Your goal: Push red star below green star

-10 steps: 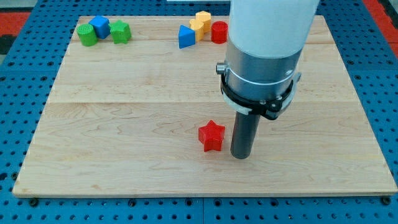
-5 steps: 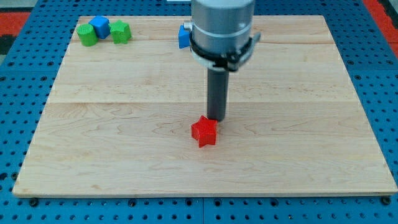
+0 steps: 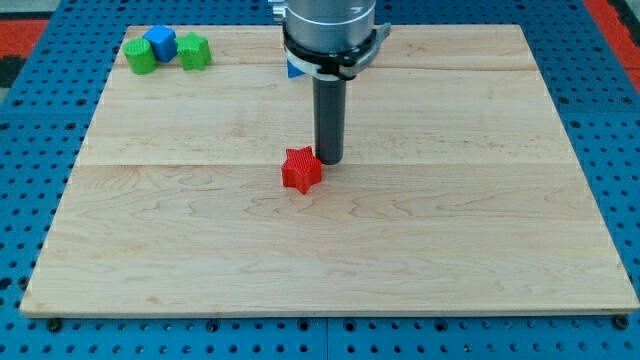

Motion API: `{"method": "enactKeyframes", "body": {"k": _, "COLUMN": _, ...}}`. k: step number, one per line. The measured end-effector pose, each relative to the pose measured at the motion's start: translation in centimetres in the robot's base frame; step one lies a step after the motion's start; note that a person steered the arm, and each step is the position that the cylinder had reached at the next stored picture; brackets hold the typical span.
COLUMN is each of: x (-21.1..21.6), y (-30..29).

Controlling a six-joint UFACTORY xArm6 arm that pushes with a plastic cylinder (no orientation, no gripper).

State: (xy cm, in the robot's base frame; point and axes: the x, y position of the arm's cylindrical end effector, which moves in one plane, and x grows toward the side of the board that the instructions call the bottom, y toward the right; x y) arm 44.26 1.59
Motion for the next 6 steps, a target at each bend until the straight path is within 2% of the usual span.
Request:
{"method": "enactKeyframes", "body": {"k": 1, "x": 5.6, "y": 3.4}}
{"method": "enactKeyframes", "body": {"k": 2, "x": 8.0, "y": -1.9}}
{"method": "enactKeyframes", "body": {"k": 3, "x": 0.9, "y": -5.0}}
{"method": "enactKeyframes", "body": {"k": 4, "x": -3.2, "y": -3.9}}
{"method": "enactKeyframes", "body": {"k": 5, "x": -3.2, "y": -2.8}}
{"method": "enactKeyframes", "body": {"k": 6, "x": -3.0, "y": 1.5}}
